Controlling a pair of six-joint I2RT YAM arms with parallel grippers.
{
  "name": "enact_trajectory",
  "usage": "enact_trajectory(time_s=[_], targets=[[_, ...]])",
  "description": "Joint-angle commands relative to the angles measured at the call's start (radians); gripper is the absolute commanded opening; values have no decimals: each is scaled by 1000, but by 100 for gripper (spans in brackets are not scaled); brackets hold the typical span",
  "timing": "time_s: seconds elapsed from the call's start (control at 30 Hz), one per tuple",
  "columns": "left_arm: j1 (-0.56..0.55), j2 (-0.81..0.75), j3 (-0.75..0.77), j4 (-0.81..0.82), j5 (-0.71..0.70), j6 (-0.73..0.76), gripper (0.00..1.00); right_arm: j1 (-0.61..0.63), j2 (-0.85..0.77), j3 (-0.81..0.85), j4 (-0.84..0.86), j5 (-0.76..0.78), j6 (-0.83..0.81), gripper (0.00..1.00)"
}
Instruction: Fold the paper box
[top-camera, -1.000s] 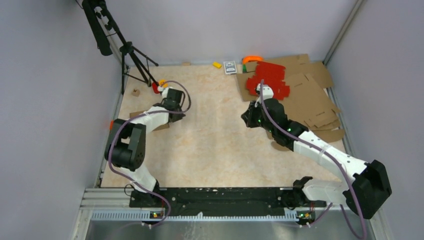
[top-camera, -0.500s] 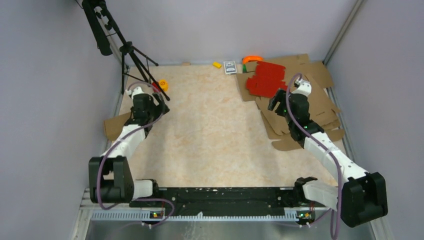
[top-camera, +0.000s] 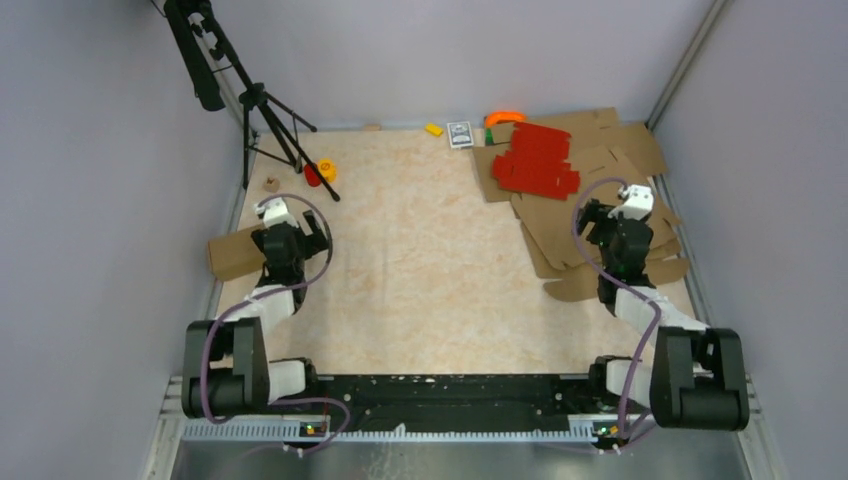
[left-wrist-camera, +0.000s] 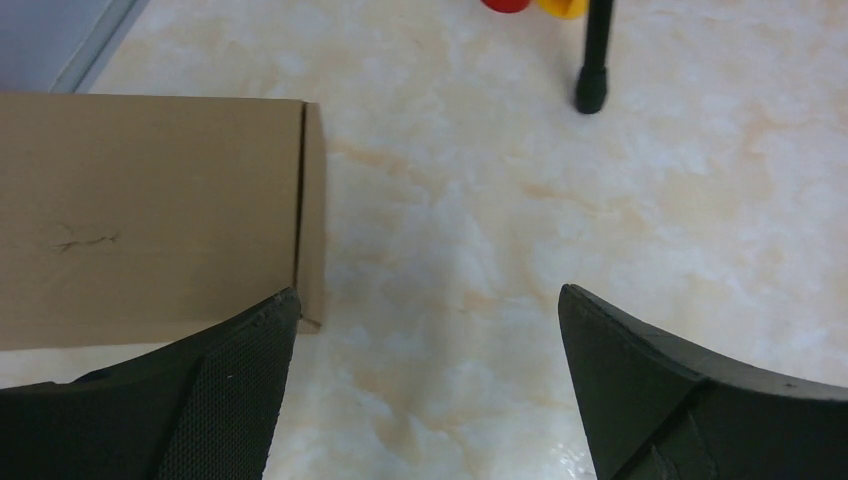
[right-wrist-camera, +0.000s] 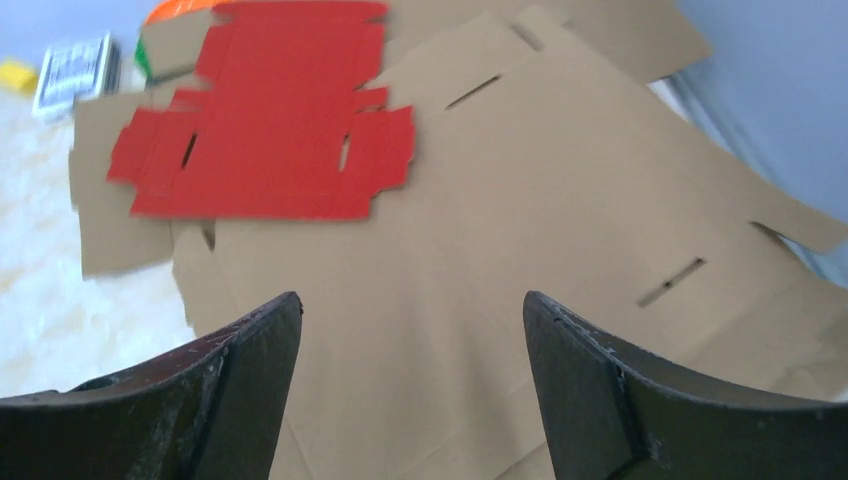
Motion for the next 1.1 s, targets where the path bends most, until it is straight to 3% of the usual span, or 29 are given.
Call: enact_trajectory(time_s=[0.0,0.07,0.13,0.3,0.4,0.53,1.07], targets=[[52,75,-43,276,-46,52,99,-2,149,-53,251,-236,-156,83],[63,129,-66,420,-43,83,98,-1,234,-109,416,-217,-149,84],[65,165,-51,427,2,114,97,1,326,-218,676,-131,-114,86],[47,241,-93,575,182,208,97,5,315,-212,640,-99,-112,91],[41,235,-94,564,182,208,99,13,318,-212,645,-81,-115,92],[42,230,-95,562,182,204,99,103,324,-212,656,67,-161,93],[39,232,-89,552,181,209,99,105,324,-210,648,64,-163,95]])
